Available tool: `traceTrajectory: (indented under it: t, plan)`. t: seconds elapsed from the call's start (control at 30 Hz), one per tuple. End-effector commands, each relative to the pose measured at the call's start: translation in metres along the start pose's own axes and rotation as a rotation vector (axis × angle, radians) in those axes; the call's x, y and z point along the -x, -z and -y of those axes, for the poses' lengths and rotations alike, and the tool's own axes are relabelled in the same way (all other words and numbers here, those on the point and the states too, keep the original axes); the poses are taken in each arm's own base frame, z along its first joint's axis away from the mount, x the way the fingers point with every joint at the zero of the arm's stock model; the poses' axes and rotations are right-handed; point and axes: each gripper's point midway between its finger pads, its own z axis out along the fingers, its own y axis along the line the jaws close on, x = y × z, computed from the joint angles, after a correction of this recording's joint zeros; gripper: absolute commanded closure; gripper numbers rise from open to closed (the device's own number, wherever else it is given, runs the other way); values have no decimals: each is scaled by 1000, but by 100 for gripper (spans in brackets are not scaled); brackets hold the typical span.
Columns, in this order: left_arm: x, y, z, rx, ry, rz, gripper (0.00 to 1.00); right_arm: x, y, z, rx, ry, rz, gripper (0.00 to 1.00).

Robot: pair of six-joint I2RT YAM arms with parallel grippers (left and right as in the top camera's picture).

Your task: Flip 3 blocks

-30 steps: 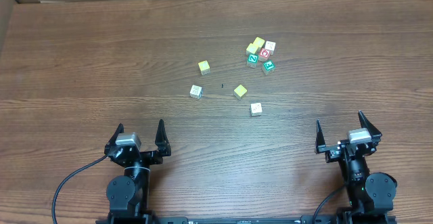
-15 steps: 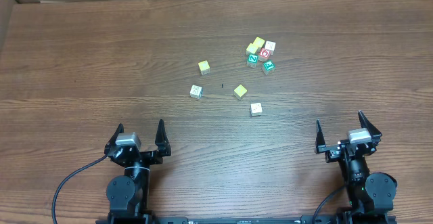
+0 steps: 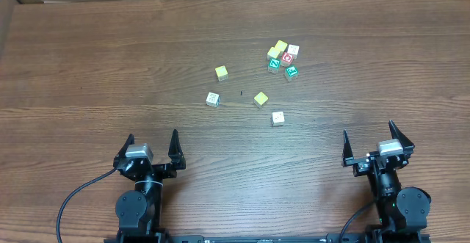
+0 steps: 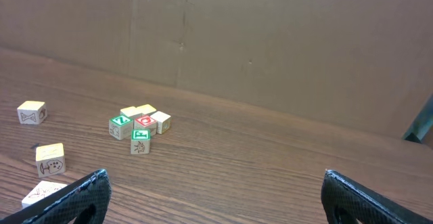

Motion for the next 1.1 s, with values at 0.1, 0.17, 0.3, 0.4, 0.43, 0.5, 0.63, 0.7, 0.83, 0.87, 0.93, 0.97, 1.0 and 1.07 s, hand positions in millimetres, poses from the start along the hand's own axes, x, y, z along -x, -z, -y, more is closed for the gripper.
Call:
traceTrajectory:
  t: [0.1, 0.17, 0.3, 0.4, 0.43, 0.5, 0.63, 0.7, 0.83, 0.87, 0.93, 0.97, 1.0, 1.07]
  plan:
    - [1, 0, -2, 6, -17, 8, 0, -2, 0, 1, -9, 0, 1, 0]
    - [1, 0, -1, 4, -17, 7, 0, -2, 0, 1, -9, 0, 1, 0]
    - [1, 0, -2, 5, -17, 8, 0, -2, 0, 1, -9, 0, 1, 0]
    - [1, 0, -1, 4, -17, 8, 0, 2, 0, -2, 12, 1, 19, 0]
    - [1, 0, -1, 4, -17, 8, 0, 3, 0, -3, 18, 2, 24, 0]
    - [1, 0, -1, 3, -13, 7, 0, 7, 0, -12, 72, 4, 44, 0]
    - [1, 0, -2, 5, -15, 7, 0, 7, 2, -25, 144, 3, 47, 0]
    - [1, 0, -2, 5, -15, 8, 0, 9, 3, -34, 196, 3, 58, 0]
    - [-1, 0, 7, -45, -14, -1, 0, 20, 9, -52, 313, 14, 112, 0]
    - [1, 0, 9, -58, -14, 6, 0, 24, 11, -57, 342, 19, 132, 0]
    - [7, 2, 22, -129, -15, 25, 0, 31, 16, -65, 398, 12, 165, 0]
    - [10, 3, 28, -164, -15, 30, 0, 32, 15, -63, 385, -37, 157, 0]
    - [14, 5, 34, -194, -16, 36, 0, 32, 14, -59, 368, -89, 144, 0]
    - [28, 10, 40, -226, 5, 57, 0, 31, 11, -53, 336, -202, 121, 0]
